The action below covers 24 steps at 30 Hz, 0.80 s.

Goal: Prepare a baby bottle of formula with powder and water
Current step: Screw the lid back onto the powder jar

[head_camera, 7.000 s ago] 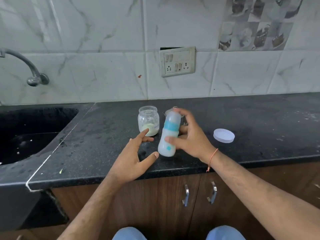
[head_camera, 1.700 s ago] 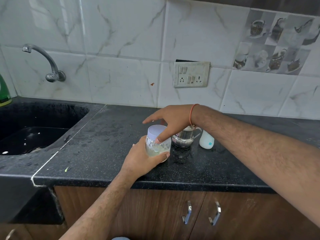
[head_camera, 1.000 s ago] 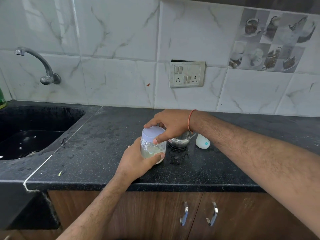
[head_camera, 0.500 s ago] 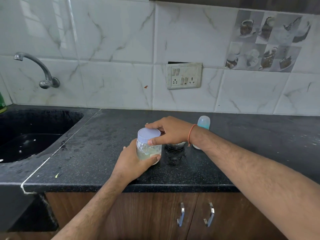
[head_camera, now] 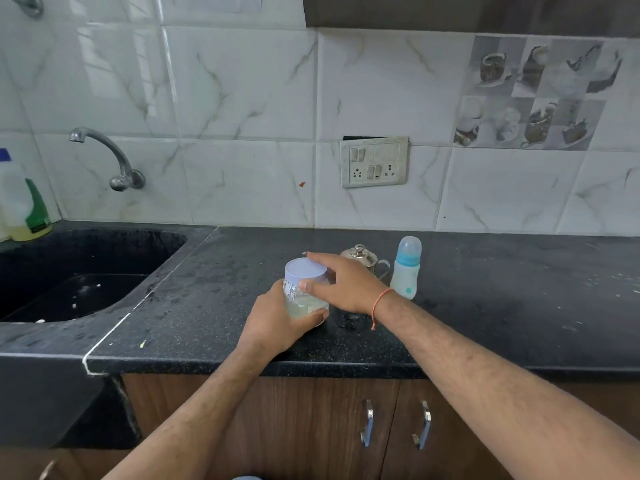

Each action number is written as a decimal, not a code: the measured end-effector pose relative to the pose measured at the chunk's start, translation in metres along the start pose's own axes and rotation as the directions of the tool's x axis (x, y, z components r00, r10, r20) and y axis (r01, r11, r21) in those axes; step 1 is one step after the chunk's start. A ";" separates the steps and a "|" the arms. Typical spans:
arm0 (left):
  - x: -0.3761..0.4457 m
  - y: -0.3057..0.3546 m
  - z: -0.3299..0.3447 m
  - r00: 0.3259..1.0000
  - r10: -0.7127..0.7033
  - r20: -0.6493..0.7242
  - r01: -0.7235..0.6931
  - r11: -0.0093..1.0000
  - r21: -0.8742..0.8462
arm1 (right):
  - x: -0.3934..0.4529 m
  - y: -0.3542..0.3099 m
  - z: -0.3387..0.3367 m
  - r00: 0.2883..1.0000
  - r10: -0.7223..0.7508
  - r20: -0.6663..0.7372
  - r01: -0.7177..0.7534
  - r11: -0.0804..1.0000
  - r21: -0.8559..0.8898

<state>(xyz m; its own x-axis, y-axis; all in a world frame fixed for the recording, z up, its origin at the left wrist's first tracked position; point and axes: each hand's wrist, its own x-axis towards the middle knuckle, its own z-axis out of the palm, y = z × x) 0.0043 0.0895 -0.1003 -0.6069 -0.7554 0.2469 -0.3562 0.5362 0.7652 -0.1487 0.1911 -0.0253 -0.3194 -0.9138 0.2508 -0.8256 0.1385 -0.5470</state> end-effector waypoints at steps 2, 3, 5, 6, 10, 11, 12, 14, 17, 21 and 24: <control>-0.002 0.004 -0.005 1.000 0.012 0.004 -0.012 1.000 0.008 | -0.013 0.004 0.013 0.993 0.060 -0.104 -0.053 0.996 0.069; -0.002 0.004 -0.008 1.000 0.017 0.005 -0.017 1.000 0.017 | -0.019 0.007 0.020 0.984 0.102 -0.147 -0.085 0.989 0.117; -0.002 0.004 -0.013 1.000 0.024 0.019 -0.024 0.999 0.026 | -0.030 0.016 0.031 0.969 0.161 -0.189 -0.122 0.971 0.203; -0.003 0.004 -0.016 0.999 0.030 0.028 -0.031 0.999 0.027 | -0.033 0.020 0.035 0.966 0.164 -0.197 -0.119 0.968 0.220; -0.002 -0.002 -0.024 0.997 0.048 0.056 -0.051 0.998 0.038 | -0.040 0.025 0.049 0.960 0.120 -0.254 -0.064 0.974 0.218; -0.001 -0.002 -0.026 0.997 0.047 0.063 -0.050 0.998 0.038 | -0.041 0.024 0.051 0.957 0.117 -0.267 -0.062 0.976 0.207; 0.001 -0.002 -0.026 0.997 0.047 0.067 -0.050 0.998 0.042 | -0.041 0.024 0.053 0.953 0.118 -0.279 -0.065 0.979 0.191; 0.006 -0.002 -0.027 0.997 0.036 0.071 -0.040 0.998 0.048 | -0.038 0.024 0.054 0.947 0.108 -0.301 -0.064 0.986 0.153; 0.014 -0.002 -0.027 0.997 0.022 0.076 -0.026 0.998 0.056 | -0.031 0.025 0.056 0.944 0.091 -0.317 -0.052 0.990 0.130; 0.030 -0.005 -0.026 0.997 0.015 0.074 -0.021 0.997 0.080 | -0.019 0.026 0.062 0.939 0.108 -0.326 -0.082 0.992 0.092; 0.043 -0.008 -0.025 0.997 0.012 0.080 -0.020 0.996 0.091 | -0.010 0.028 0.066 0.932 0.109 -0.347 -0.091 0.994 0.067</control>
<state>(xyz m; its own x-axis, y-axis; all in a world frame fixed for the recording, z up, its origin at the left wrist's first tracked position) -0.0007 0.0432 -0.0811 -0.6662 -0.7162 0.2081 -0.4071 0.5829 0.7032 -0.1377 0.1784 -0.0960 -0.5491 -0.7036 0.4510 -0.7598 0.1955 -0.6201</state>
